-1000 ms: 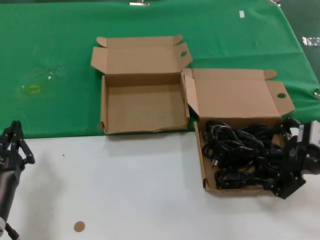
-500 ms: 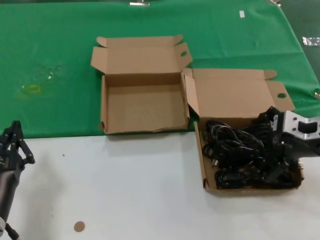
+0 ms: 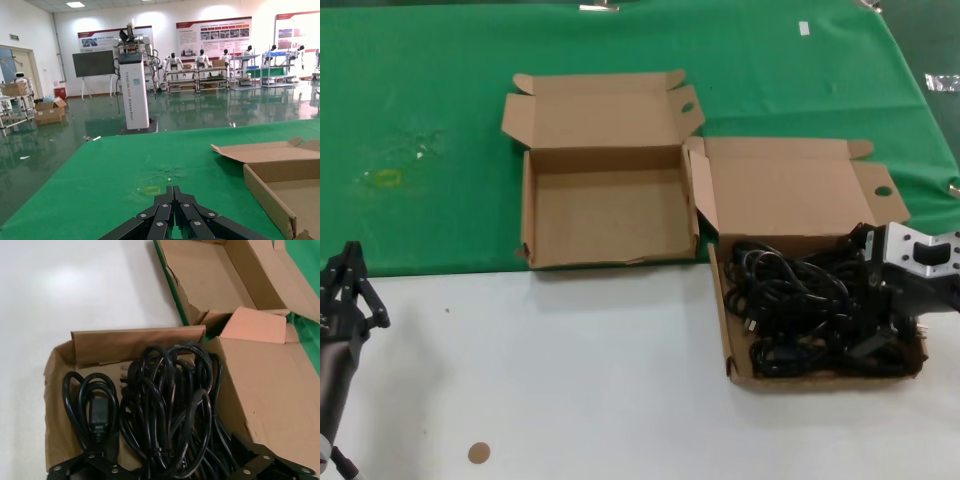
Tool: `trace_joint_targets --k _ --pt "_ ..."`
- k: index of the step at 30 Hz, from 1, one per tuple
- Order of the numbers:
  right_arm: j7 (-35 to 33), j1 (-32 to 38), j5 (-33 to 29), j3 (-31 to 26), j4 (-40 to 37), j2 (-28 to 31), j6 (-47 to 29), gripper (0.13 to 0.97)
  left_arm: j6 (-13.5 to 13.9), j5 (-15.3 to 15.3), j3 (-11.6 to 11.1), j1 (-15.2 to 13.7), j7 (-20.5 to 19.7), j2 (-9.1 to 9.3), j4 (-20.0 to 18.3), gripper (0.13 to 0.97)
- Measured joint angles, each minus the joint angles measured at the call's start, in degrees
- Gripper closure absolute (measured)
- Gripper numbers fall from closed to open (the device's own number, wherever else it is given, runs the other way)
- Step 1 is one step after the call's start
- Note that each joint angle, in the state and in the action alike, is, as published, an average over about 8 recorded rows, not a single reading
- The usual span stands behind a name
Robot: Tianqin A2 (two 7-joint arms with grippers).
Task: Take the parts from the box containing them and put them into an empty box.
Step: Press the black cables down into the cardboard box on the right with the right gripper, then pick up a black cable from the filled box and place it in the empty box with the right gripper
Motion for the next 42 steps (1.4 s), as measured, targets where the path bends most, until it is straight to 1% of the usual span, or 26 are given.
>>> trace_joint_targets --k 3,7,15,16,24,28,36,42 --pt "-0.46 -0.01 -0.43 0.47 -0.86 -0.56 -0.17 0.314 0.00 0.00 0.00 0.00 0.00 0.00 0.00 0.945" --pt "-1.03 -0.10 -0.88 0.96 -1.73 -1.26 -0.35 0.314 0.00 0.00 0.00 0.00 0.00 0.00 0.00 0.945" --pt "-1.96 -0.41 -1.41 1.63 -2.62 -2.16 -0.96 0.513 0.00 0.00 0.00 0.00 0.00 0.00 0.00 0.945" --pt "-2.02 -0.40 -1.48 1.71 -2.69 -2.24 -1.04 0.513 0.00 0.00 0.00 0.00 0.00 0.00 0.00 0.945" --pt "-1.89 -0.78 -2.04 2.33 -2.38 -2.45 -1.56 0.725 0.00 0.00 0.00 0.00 0.00 0.00 0.00 0.945" --pt "-1.43 -1.00 -2.20 2.73 -1.61 -2.21 -1.97 0.725 0.00 0.00 0.00 0.00 0.00 0.00 0.00 0.945" --pt "-0.01 -0.86 -1.88 3.81 0.91 -1.27 -3.48 0.858 0.00 0.01 0.00 0.00 -0.02 0.00 0.00 0.945" --pt "1.03 0.47 -0.69 4.57 2.55 -1.05 -5.13 0.891 0.00 0.01 0.00 0.00 -0.03 0.00 0.00 0.945"
